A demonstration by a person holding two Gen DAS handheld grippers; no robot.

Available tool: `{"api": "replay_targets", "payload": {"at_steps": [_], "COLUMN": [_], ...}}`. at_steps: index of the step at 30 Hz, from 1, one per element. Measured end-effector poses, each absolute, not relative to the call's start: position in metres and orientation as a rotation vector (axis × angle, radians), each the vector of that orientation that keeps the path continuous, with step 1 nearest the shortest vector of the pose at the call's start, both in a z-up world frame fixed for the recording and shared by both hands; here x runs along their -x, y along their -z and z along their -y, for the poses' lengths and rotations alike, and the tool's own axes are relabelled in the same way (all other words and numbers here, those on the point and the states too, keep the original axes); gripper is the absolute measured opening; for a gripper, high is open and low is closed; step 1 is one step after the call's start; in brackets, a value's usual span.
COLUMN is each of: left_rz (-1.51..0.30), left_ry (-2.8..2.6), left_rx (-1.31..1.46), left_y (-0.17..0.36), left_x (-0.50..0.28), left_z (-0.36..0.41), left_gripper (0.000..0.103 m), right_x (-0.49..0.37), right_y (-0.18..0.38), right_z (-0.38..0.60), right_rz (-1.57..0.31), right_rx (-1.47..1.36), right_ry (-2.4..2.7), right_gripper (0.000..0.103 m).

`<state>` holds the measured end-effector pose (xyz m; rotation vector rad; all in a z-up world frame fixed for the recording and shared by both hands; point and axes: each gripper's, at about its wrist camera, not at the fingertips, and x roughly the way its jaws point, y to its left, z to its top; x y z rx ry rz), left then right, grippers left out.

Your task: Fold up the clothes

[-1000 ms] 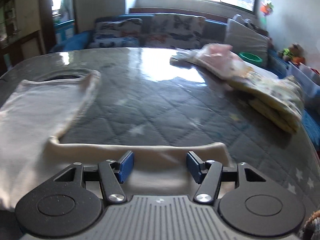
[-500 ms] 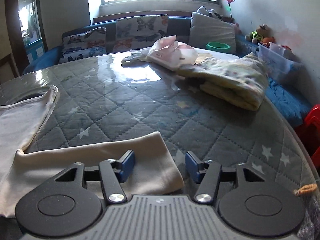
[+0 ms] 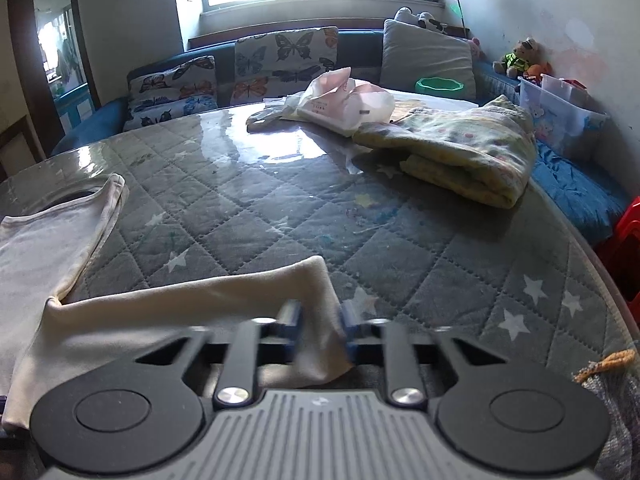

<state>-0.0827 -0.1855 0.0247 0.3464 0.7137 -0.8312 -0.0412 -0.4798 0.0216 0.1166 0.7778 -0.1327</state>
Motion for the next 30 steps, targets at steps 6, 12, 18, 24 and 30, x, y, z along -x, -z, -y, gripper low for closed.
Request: {"api": "replay_targets", "payload": {"at_steps": [6,12,18,24,30], "left_rz": [-0.723,-0.721,-0.722,-0.702,-0.666], "left_ry": [0.891,0.977,1.000,0.984,0.865], "left_rx": [-0.337,-0.345,-0.327,-0.273,-0.230], "left_y": [-0.025,-0.025,-0.025,-0.038,-0.059], "left_x": [0.087,0.102,0.112,0.113,0.099], "left_z": [0.181,0.176,0.176,0.160,0.119], "left_gripper": [0.012,0.012,0.013,0.030,0.043], "right_x": [0.054,0.079,0.092,0.088,0.083], "right_y": [-0.025,-0.028,-0.021,-0.028,-0.048], "right_z": [0.476,0.478,0.477,0.475,0.460], "right_rz": [-0.779,-0.773,-0.786,-0.800,-0.783], "right_rx": [-0.021,0.052,0.050,0.063,0.101], "right_ry": [0.194,0.255,0.265,0.245,0.195], "right_gripper": [0.006,0.006,0.008,0.020,0.035]}}
